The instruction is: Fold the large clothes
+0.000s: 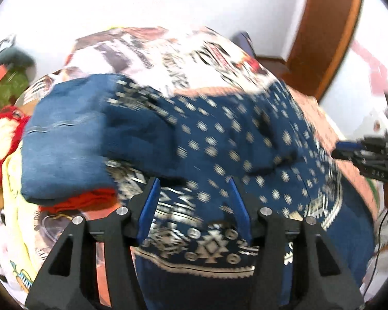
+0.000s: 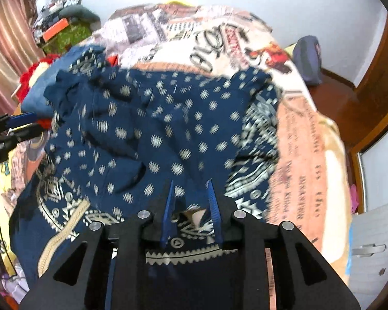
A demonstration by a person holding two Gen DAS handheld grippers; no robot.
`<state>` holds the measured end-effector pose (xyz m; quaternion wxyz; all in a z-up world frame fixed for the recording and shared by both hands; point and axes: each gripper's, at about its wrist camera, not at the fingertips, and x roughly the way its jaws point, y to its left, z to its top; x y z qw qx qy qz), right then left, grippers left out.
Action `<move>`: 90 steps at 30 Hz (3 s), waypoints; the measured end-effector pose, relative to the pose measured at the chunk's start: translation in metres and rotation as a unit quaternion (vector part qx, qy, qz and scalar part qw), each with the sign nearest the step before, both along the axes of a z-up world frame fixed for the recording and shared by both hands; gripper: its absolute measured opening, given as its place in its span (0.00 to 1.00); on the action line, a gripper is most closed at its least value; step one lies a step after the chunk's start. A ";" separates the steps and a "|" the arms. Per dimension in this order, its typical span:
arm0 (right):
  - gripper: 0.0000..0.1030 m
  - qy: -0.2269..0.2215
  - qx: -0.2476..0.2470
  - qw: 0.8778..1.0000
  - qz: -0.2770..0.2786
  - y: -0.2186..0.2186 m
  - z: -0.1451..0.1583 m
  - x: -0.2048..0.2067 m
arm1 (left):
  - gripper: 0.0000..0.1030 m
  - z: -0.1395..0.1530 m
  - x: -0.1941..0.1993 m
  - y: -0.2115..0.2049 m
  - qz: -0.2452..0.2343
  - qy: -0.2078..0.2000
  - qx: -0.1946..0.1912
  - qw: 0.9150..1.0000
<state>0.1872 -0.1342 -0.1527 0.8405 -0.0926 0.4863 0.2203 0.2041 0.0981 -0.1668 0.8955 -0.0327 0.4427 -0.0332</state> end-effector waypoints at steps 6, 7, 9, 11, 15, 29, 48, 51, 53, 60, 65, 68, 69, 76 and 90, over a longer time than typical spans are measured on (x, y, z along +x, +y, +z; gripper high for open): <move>0.30 -0.032 0.031 0.998 -0.038 -0.017 0.025 0.017 | 0.56 0.015 0.010 0.059 0.069 -0.019 -0.068 0.995; 0.33 -0.037 0.035 0.998 -0.045 -0.019 0.028 0.022 | 0.56 0.014 0.015 0.068 0.079 -0.018 -0.076 0.994; 0.37 -0.046 0.040 0.996 -0.058 -0.024 0.031 0.029 | 0.56 0.011 0.023 0.080 0.088 -0.015 -0.089 0.992; 0.38 -0.051 0.042 0.995 -0.071 -0.030 0.031 0.039 | 0.56 0.005 0.035 0.091 0.097 -0.007 -0.096 0.991; 0.39 -0.039 0.042 0.994 -0.097 -0.038 0.019 0.064 | 0.56 -0.008 0.056 0.097 0.100 0.004 -0.093 0.991; 0.39 0.060 0.044 0.986 -0.148 -0.054 -0.058 0.133 | 0.41 -0.050 0.109 0.091 0.082 0.021 -0.091 0.992; 0.07 0.029 0.111 0.986 -0.118 -0.046 -0.051 0.157 | 0.08 0.001 0.089 0.049 0.065 -0.050 0.002 0.997; 0.06 0.004 0.133 0.985 -0.108 -0.045 -0.025 0.149 | 0.08 0.022 0.083 0.042 0.061 -0.076 0.015 0.995; 0.06 -0.015 0.145 0.985 -0.096 -0.043 -0.004 0.144 | 0.08 0.033 0.082 0.043 0.060 -0.088 0.009 0.994; 0.06 -0.090 0.160 0.982 -0.052 -0.016 0.054 0.124 | 0.07 0.067 0.075 0.073 0.098 -0.124 -0.018 0.987; 0.05 -0.124 0.158 0.979 -0.035 0.006 0.073 0.131 | 0.07 0.075 0.082 0.104 0.125 -0.128 -0.042 0.983; 0.05 -0.128 0.150 0.980 -0.031 0.021 0.070 0.143 | 0.07 0.071 0.097 0.127 0.142 -0.127 -0.068 0.979; 0.05 -0.125 0.148 0.981 -0.030 0.026 0.067 0.150 | 0.07 0.068 0.103 0.133 0.147 -0.124 -0.070 0.979; 0.05 -0.090 0.092 0.991 -0.039 0.059 0.026 0.198 | 0.07 0.021 0.153 0.178 0.193 -0.066 -0.077 0.976; 0.07 0.000 0.052 0.994 -0.093 0.040 -0.054 0.239 | 0.15 -0.048 0.171 0.202 0.211 0.013 -0.037 0.977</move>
